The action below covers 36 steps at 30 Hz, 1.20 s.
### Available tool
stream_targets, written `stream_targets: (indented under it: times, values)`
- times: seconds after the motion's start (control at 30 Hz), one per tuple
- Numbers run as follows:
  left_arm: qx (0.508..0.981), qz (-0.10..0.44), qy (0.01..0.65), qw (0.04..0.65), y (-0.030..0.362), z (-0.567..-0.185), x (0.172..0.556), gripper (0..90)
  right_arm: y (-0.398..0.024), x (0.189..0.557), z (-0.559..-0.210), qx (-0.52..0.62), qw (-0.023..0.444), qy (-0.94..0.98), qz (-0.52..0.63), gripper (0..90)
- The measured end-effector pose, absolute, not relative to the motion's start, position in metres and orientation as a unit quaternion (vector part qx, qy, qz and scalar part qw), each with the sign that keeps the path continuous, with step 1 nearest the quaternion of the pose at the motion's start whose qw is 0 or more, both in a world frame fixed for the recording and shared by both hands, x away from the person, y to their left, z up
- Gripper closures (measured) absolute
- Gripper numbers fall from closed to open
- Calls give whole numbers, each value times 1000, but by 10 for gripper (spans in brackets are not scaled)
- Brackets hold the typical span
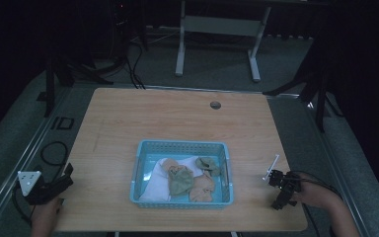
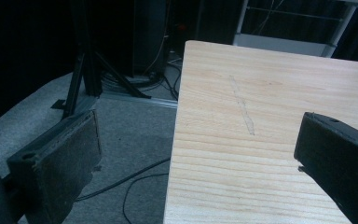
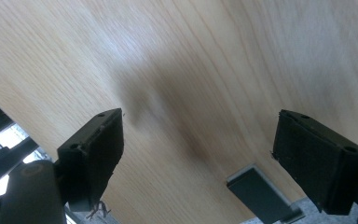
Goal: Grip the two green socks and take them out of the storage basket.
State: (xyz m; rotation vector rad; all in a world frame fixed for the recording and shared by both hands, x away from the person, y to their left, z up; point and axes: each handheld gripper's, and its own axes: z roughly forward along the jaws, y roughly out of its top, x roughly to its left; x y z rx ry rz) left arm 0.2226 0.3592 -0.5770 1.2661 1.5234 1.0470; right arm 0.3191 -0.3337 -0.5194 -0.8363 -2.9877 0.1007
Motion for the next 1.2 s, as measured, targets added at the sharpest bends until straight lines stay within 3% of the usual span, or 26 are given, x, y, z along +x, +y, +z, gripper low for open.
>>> stream_targets:
  times: [0.5,1.2]
  values:
    - [509,420,612,436,359,-577,223,7,-283,321,-490,-207,49,-977,17,160]
    - [510,419,611,437,359,-577,223,7,-191,322,-432,-103,-1,-995,16,183]
